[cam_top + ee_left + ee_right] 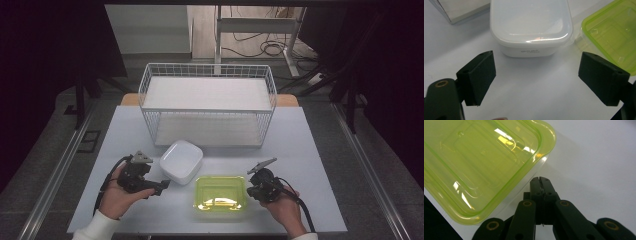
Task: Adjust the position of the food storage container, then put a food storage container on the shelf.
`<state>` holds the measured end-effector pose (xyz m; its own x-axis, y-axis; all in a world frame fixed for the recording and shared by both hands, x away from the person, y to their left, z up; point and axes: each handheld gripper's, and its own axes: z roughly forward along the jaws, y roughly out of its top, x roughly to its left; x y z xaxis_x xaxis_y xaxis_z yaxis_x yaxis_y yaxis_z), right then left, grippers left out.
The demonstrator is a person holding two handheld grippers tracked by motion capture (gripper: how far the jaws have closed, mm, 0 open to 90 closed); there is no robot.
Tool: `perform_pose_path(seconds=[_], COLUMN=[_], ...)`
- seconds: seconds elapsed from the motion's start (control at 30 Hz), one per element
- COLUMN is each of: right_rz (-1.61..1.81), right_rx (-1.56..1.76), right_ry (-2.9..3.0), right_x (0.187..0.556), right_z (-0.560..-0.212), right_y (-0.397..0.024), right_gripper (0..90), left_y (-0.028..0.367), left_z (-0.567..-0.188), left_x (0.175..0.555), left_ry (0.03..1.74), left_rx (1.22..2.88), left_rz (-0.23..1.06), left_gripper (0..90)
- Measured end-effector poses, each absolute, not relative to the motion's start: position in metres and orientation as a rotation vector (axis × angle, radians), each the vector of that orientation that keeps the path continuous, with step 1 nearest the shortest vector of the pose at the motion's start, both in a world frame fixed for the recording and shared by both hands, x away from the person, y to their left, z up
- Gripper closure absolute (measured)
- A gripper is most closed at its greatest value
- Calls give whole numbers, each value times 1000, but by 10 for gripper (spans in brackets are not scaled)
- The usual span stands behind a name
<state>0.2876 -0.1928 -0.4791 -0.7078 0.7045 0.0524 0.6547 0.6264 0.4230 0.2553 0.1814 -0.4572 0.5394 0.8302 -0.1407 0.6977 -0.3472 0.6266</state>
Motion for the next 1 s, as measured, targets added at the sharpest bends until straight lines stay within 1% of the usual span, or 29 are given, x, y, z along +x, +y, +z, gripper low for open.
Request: perform_pose_path(seconds=[0.2,0.23,0.27,0.3,0.33,0.4,0.57,0.73,0.9,1.0], right_rz=[701,750,750,778,808,881,1017,1069,1131,1154], right_rx=[1188,1212,1212,1220,1229,1281,1304,1357,1395,1412], right_ry=[2634,2590,2590,2565,2539,2504,2492,2484,2489,2494], right_x=[287,286,286,285,285,285,284,286,288,289], right_z=[-469,-465,-465,-464,-462,-459,-455,-456,-457,-456], right_y=[-208,-218,-218,-222,-226,-234,-242,-242,-243,-242], right_gripper=[890,815,815,755,658,516,351,261,232,231], left_y=[182,182,183,183,183,184,186,187,188,187], left_z=[-454,-454,-454,-453,-453,-453,-453,-455,-455,-457], left_x=[254,254,254,254,254,254,255,255,250,244], left_ry=[1229,1229,1232,1235,1238,1249,1272,1288,1294,1301], left_rx=[2102,2097,2089,2083,2075,2050,2009,1990,1955,1910], left_rz=[254,252,250,243,238,232,208,183,143,104], left_gripper=[142,142,142,142,142,142,147,162,167,167])
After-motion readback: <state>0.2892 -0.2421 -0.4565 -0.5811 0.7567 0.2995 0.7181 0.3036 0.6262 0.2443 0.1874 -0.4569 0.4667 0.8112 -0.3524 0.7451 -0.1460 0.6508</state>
